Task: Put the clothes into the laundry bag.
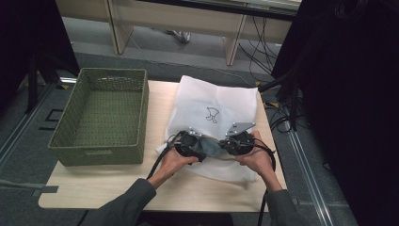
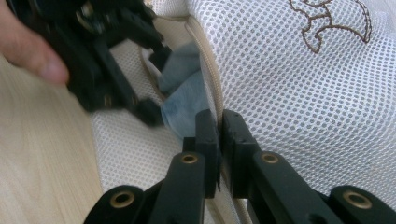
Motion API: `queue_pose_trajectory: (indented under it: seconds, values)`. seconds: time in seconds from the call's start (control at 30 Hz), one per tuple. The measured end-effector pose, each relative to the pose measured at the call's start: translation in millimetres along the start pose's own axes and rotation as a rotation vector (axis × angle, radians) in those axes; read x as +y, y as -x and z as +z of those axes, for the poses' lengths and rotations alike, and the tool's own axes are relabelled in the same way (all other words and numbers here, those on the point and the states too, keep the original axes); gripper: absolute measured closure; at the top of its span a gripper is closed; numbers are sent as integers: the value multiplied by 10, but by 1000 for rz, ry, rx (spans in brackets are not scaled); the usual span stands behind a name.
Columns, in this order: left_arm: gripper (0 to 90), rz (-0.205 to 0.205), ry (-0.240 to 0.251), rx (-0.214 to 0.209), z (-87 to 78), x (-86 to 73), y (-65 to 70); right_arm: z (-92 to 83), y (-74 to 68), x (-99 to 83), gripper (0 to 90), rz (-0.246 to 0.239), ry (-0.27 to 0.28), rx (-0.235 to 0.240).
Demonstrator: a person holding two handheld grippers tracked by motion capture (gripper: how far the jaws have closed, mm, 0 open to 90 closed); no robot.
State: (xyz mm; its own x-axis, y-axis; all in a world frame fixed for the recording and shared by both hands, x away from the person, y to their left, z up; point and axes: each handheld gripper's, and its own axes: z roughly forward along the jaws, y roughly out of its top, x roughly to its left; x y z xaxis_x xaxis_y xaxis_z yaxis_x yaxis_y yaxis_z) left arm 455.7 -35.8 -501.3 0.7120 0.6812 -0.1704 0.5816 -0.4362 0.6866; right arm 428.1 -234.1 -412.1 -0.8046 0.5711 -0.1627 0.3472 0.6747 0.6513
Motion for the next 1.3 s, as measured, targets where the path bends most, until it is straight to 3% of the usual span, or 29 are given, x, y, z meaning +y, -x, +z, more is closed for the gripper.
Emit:
queue_pose_trajectory:
  seconds: [0.1, 0.13, 0.17, 0.27, 0.3, 0.33, 0.47, 0.57, 0.6, 0.63, 0.7, 0.77, 0.83, 0.9, 1.03, 1.17, 1.23, 1.3]
  values:
    - [299, 4, 36, -23, 29, 37, 102, -6, 13, -8, 865, 0, 3, 9]
    - [305, 13, 26, -15, 22, 53, 105, -10, 17, -11, 865, 4, 8, 15]
    - [334, 9, 49, -3, 44, 67, 113, -10, 17, -11, 865, 6, 10, 15]
    - [568, -53, 93, 19, 117, 134, 82, -6, 6, -4, 866, 16, 9, 9]
    - [646, -26, 78, 35, 129, 156, 36, -4, 11, -2, 866, 9, 10, 3]
    - [710, -36, 81, 39, 157, 169, 20, -10, 14, -3, 868, 2, 7, 5]
    - [763, -34, 123, 96, 233, 264, 25, -31, 14, 4, 878, 5, 10, 21]
    - [767, -89, 222, 133, 222, 382, 28, -43, 27, 3, 882, 1, 21, 36]
    - [766, -88, 229, 142, 228, 406, 20, -54, 26, -1, 882, 5, 23, 22]
    - [765, -81, 226, 147, 255, 423, 1, -55, 22, -3, 881, 14, 21, 27]
    - [751, -92, 163, 129, 345, 370, -27, -49, 30, -12, 881, 11, 20, 21]
    - [693, -87, 156, 117, 338, 295, -9, -19, 32, -35, 881, 13, 5, 28]
    - [588, -71, 135, 104, 282, 255, 11, 11, 34, -59, 879, 14, -5, 29]
    - [540, -54, 128, 96, 185, 223, 23, 23, 36, -64, 877, 13, -4, 30]
    - [474, 29, 104, 117, -86, 180, 5, 11, 21, -53, 872, 29, -14, 17]
    - [458, 17, 87, 117, -256, 139, -87, 28, 30, -53, 867, 10, -12, 23]
    - [441, 20, 69, 130, -270, 113, -144, 33, 21, -50, 865, 18, -12, 36]
    - [402, -9, 54, 120, -230, 91, -164, 37, 25, -47, 863, 21, -7, 44]
